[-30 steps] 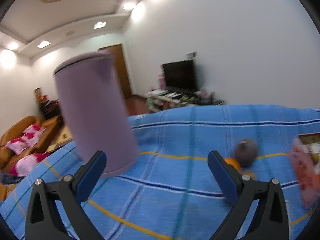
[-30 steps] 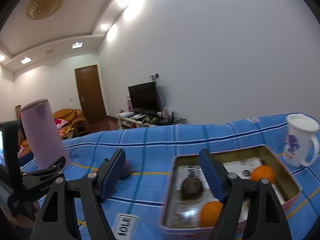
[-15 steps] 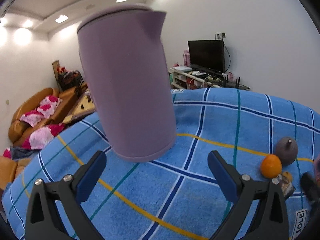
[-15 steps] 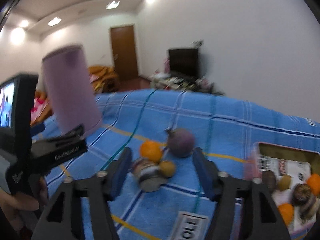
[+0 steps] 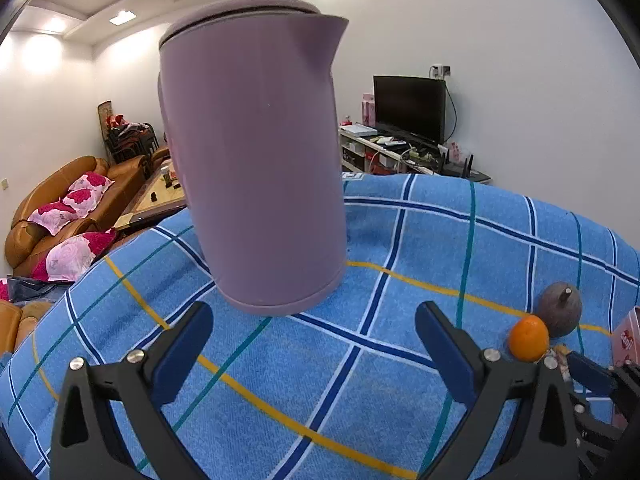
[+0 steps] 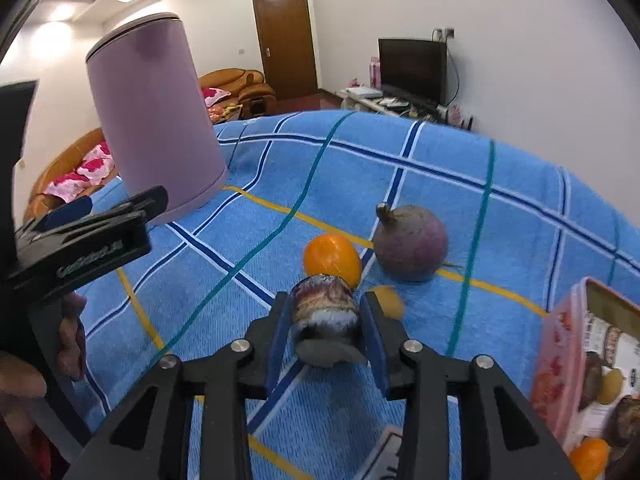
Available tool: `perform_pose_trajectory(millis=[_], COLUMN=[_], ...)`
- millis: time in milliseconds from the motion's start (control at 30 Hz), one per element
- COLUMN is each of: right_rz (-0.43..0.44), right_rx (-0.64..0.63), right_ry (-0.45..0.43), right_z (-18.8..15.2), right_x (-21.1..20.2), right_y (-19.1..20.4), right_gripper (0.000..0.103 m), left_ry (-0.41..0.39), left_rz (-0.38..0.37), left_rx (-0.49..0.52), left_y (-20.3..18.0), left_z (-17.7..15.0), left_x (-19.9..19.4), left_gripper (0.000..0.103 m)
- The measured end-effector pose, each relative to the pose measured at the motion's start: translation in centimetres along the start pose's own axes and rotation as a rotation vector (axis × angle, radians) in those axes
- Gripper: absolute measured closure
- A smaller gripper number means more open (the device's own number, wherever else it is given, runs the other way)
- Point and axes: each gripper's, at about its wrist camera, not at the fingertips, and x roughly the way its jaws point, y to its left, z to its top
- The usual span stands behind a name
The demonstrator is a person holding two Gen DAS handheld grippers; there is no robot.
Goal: Organize fruits
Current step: 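Grasp the cut taro piece with the right tool, then grasp an orange with the left tool while the right tool holds the taro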
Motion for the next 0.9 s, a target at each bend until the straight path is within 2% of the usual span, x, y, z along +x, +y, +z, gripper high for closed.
perform_pose_trajectory(millis=[67, 167, 400, 533, 667, 833, 900], right_rz=[0.030, 0.022, -0.011, -0.018, -0.119, -0.261, -0.276], right_rx=[0.009, -0.027, -0.030, -0.022, -0.001, 0.020, 0.044], right_ry=[0.027, 0.100, 0.079, -0.028, -0.172, -0.312, -0.350], right_z=[0.2, 0.1, 0.0, -0.9, -2.4, -3.7, -4.2], right_x=[0.8, 2.4, 1.6, -1.5, -6.1, -10.5, -11.3], right_y=[-0.1, 0.7, 1.2, 1.0, -0.2, -2.8, -3.4], right_gripper=[0.061, 0.060, 0.062, 0.062, 0.062, 0.062, 0.062], left_ry=[0.001, 0.010, 0.007, -0.002, -0.033, -0.048, -0.039], left_rz=[0.001, 0.002, -0.008, -0.026, -0.061, -0.144, -0.217], left_rx=[0.003, 0.005, 0.016, 0.021, 0.044, 0.126, 0.160], left_y=[-0.1, -0.1, -0.3, -0.4, -1.0, -3.0, -4.1], left_z=[0.0, -0.1, 0.0, -0.1, -0.1, -0.8, -1.2], left_x=[0.0, 0.3, 0.4, 0.3, -0.1, -0.5, -0.6], left_gripper=[0.000, 0.000, 0.000, 0.000, 0.000, 0.000, 0.000])
